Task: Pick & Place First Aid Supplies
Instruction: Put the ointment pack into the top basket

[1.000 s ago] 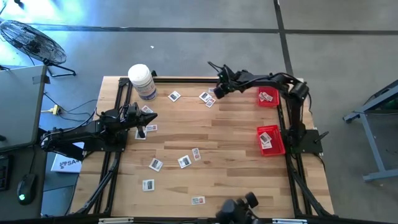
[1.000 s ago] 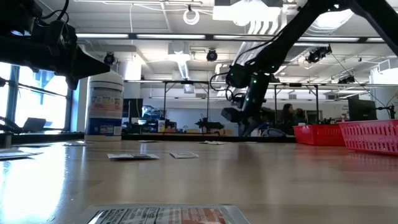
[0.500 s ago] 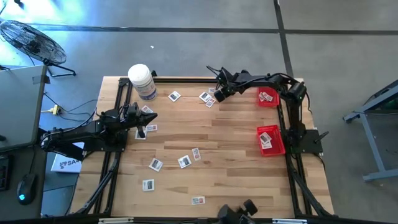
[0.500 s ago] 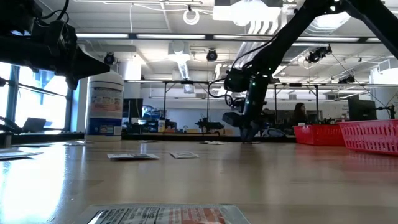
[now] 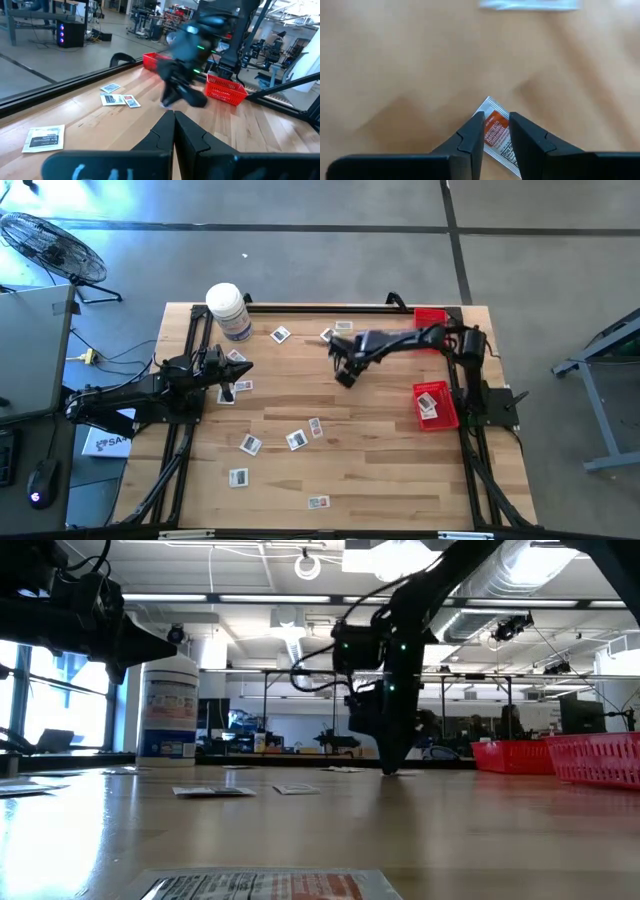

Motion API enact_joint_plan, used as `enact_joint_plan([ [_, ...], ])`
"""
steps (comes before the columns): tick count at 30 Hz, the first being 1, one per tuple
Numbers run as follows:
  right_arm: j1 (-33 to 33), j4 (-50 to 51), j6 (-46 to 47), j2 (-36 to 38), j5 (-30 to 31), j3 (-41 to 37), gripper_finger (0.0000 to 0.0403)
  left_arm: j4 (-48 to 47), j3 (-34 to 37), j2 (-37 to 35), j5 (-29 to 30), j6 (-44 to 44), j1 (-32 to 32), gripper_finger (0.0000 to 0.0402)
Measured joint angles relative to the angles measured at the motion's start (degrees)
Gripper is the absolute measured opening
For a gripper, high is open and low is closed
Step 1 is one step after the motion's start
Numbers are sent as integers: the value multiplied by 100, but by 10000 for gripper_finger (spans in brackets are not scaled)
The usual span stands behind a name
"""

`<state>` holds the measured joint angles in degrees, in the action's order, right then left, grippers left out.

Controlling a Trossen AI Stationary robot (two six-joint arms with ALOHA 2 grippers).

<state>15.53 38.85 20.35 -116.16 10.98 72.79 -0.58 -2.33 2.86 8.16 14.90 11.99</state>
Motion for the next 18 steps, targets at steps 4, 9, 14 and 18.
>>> enact_joint_plan([
  [4,-685,11,74,-2,-24,-4,87,1,1,2,0,0,-1,1],
  [9,-1385,22,617,0,-466,21,87,1,1,2,-2,0,-1,1],
  [14,-2047,212,684,-32,-464,330,87,0,0,2,-2,-2,-2,1],
  [18,-2457,613,707,-75,-344,653,87,1,0,1,0,0,-2,1],
])
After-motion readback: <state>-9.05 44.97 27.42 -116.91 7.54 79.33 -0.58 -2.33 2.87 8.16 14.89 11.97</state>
